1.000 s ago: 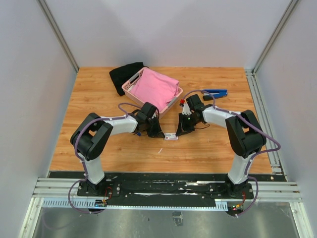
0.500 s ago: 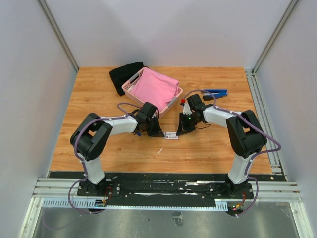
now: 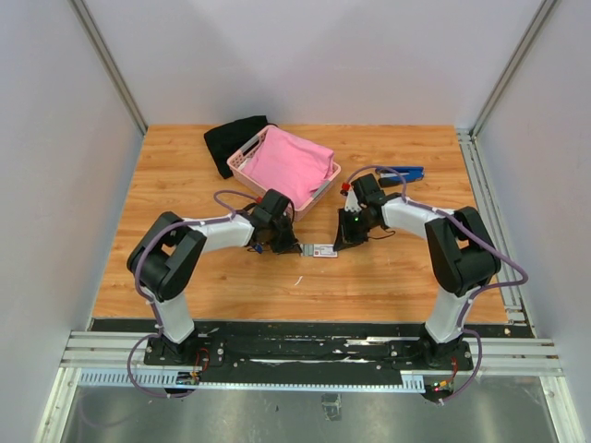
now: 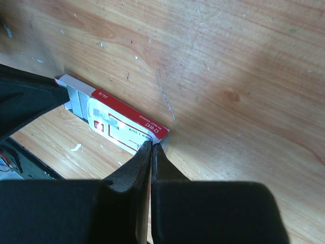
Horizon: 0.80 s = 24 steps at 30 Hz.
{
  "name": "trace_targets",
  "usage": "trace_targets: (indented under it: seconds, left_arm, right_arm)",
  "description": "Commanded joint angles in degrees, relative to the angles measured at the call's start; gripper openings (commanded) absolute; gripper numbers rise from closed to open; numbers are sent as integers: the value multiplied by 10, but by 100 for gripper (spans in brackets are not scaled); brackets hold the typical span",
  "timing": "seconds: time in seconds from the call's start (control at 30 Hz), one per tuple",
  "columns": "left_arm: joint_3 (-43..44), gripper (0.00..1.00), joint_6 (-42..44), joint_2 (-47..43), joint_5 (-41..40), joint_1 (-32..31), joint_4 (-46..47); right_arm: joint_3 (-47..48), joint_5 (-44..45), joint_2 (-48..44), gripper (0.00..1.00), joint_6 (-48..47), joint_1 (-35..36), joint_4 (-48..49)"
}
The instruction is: Load the staples into the stapler
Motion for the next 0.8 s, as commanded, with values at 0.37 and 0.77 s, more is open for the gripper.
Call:
trace_targets:
  seconds: [0.37,0.77]
  left_arm:
    - [-43,0,5,-29,-54,10,-45]
    - [-50,40,36,-76,-79,12,-69]
  right_arm:
    - [-30,66,-45,0,-13,-31,-39]
    - [-65,87,-104,6,-27,-123,-51]
